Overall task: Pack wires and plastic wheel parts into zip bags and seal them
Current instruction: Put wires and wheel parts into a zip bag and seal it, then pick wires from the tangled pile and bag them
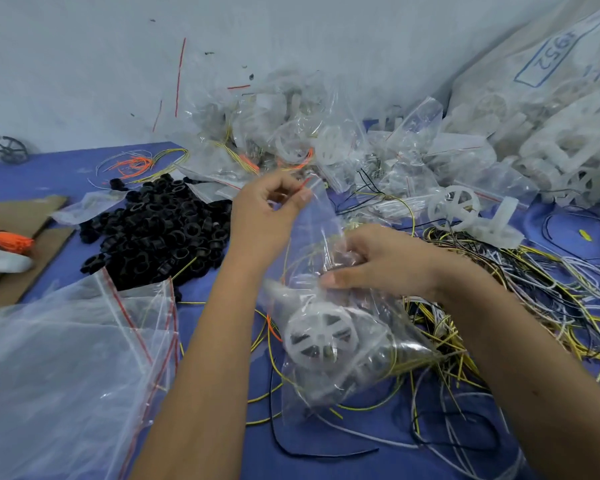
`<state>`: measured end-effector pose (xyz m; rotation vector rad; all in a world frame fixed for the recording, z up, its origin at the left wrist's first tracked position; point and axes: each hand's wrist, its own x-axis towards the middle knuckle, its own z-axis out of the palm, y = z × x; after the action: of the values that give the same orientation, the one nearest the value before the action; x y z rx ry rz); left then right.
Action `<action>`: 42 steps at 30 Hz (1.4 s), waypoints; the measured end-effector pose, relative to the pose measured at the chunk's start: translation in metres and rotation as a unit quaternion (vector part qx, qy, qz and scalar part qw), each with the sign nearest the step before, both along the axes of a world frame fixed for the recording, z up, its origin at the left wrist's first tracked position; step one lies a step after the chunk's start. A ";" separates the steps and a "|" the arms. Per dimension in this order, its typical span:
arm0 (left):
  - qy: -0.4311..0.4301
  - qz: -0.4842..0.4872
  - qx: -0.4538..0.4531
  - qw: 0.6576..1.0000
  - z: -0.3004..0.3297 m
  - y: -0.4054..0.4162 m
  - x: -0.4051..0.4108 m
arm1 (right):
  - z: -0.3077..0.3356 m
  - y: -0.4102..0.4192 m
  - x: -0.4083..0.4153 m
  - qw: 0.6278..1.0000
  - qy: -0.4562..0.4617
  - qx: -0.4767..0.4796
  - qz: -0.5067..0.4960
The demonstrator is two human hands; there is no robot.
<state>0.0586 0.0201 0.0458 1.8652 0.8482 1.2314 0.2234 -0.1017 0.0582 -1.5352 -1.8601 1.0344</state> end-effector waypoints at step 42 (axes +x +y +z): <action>-0.183 0.276 -0.140 0.933 0.003 -0.001 -0.210 | -0.044 0.042 -0.253 0.964 -0.234 0.129 -0.007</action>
<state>-0.1518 0.0186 0.0488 1.1459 1.3036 1.6277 -0.0300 -0.0593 0.0145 -1.7283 -2.1852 0.4139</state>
